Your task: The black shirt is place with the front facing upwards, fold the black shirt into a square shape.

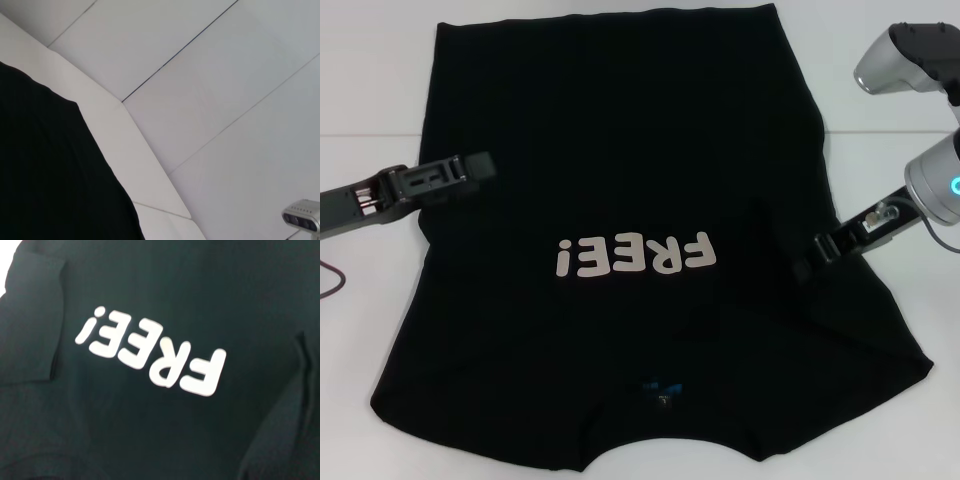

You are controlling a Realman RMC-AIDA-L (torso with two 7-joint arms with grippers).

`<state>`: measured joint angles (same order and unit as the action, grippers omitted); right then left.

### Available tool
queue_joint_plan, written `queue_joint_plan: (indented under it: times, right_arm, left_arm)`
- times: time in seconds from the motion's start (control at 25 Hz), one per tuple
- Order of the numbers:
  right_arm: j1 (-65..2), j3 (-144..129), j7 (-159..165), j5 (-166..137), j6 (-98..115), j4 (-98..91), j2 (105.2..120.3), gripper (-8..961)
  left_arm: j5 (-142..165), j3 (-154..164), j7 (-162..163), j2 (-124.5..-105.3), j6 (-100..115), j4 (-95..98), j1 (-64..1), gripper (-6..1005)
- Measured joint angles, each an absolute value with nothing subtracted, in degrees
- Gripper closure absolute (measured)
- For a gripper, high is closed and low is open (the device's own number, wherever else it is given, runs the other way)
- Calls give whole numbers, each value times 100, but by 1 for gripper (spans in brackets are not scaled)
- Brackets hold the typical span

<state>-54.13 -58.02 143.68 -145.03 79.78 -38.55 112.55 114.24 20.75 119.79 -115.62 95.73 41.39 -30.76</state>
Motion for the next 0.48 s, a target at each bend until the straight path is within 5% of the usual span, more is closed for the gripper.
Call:
queue_joint_plan:
  times: [0.36, 0.48]
  right_arm:
    - [-5315, -4690, 14416, -14456, 7991, -3859, 11066, 832]
    - [-5282, -4247, 14374, -14415, 8089, -3862, 10991, 693]
  left_arm:
    - [11527, 1972, 12231, -11475, 9682, 4140, -3018, 326]
    - [11708, 1954, 12618, -11346, 9844, 4180, -2910, 325]
